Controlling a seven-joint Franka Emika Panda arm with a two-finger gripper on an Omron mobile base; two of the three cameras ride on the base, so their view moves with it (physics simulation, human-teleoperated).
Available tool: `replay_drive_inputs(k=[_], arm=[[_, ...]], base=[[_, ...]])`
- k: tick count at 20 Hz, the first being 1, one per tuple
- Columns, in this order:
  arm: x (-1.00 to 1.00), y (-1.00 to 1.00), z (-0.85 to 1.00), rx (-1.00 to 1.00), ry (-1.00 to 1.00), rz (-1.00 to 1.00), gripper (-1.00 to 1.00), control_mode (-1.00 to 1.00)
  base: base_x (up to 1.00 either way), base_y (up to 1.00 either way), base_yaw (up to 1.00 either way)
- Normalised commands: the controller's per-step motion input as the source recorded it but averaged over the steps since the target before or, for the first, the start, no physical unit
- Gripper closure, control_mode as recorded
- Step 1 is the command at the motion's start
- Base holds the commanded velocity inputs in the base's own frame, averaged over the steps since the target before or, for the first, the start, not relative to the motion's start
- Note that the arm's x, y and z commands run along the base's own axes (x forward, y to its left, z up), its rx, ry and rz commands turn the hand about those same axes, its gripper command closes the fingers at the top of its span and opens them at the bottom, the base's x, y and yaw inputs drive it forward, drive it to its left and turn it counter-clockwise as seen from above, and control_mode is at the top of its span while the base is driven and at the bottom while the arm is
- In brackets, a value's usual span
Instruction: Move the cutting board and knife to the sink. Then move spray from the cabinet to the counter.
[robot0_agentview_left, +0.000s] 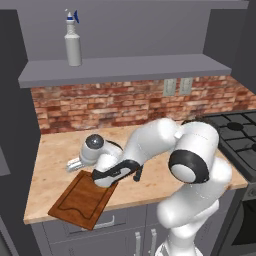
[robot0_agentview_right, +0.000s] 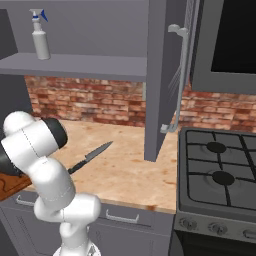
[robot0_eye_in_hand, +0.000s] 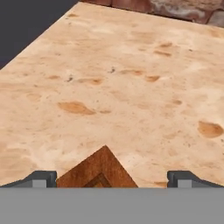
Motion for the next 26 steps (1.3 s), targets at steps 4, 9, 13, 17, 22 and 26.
replay_drive_inputs(k=[4,9,13,17,22,26], arm=[[-0.34,0.00,0.35,-0.10,-0.10,0.03,-1.00,-1.00],[-0.36,-0.02,0.40,-0.06,-0.05,0.02,-1.00,-1.00],[-0.26,-0.01,0.61,0.00,0.00,0.00,-1.00,-1.00],[-0.29,-0.02,0.66,0.00,0.03,0.00,-1.00,-1.00],[-0.42,-0.09,0.59,0.02,0.08,0.01,-1.00,-1.00],[-0.65,-0.14,0.34,0.00,0.01,0.06,-1.00,-1.00]], base=[[0.00,0.00,0.00],[0.00,0.00,0.00],[0.00,0.00,0.00],[0.00,0.00,0.00],[0.00,0.00,0.00],[0.00,0.00,0.00]])
